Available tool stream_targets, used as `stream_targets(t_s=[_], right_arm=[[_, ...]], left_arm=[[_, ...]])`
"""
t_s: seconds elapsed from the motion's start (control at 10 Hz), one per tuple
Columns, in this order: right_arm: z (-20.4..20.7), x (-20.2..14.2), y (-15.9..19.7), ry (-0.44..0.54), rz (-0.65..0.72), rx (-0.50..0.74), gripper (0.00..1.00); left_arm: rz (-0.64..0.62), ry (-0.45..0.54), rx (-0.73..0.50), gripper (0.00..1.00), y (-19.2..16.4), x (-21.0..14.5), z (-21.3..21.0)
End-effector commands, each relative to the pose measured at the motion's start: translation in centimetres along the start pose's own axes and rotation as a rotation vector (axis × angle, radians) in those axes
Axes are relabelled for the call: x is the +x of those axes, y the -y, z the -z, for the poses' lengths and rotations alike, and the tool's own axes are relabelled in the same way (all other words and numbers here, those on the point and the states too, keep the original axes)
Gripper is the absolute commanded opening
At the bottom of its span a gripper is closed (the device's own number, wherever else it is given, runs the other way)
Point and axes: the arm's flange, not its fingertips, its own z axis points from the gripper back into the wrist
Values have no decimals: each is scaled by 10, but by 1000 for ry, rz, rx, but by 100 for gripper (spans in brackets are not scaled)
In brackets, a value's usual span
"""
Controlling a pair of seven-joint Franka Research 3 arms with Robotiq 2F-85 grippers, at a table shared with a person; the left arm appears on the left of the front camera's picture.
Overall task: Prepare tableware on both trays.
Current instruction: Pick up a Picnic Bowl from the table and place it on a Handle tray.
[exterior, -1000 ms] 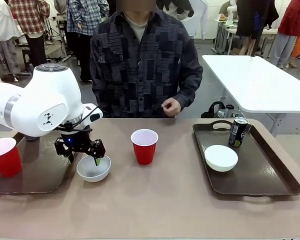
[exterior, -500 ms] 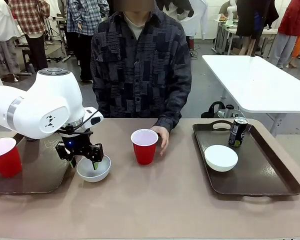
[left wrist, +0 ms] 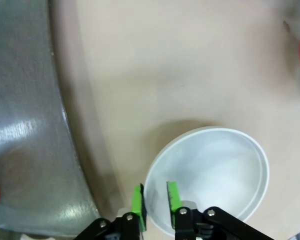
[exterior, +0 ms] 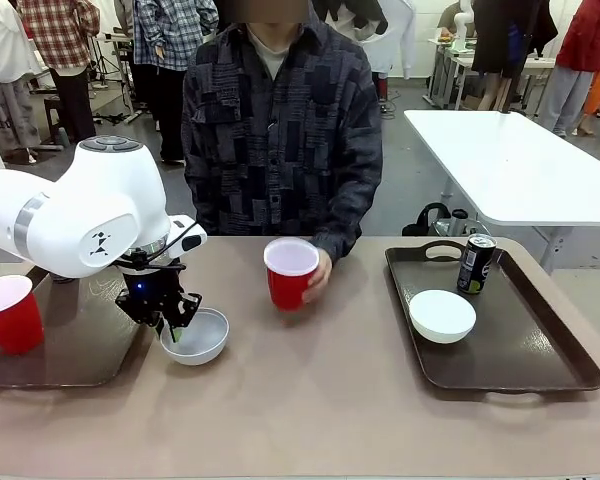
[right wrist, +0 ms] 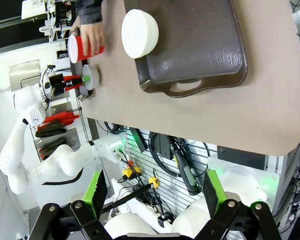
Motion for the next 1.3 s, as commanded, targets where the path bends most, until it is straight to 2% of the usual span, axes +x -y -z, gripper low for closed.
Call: stream_targets(t_s=[0.0, 0.3, 0.4, 0.5, 0.8, 1.2], right_arm=[[1, -2, 0, 3, -10, 10, 100], [1, -2, 0, 3, -10, 10, 100], [1, -2, 0, 3, -10, 10, 100], [1, -2, 0, 3, -10, 10, 100], [1, -2, 0, 3, -10, 10, 100], [1, -2, 0, 3, -10, 10, 100]], left_arm=[[-47, 9, 53, 0, 5, 3, 0], [-45, 11, 24, 0, 2, 2, -8], [-48, -25, -3, 0, -6, 3, -18], [-31, -41, -44, 0, -19, 2, -34], [-77, 7, -115, 0, -84, -9, -87], [-149, 12, -141, 0, -146, -19, -82]])
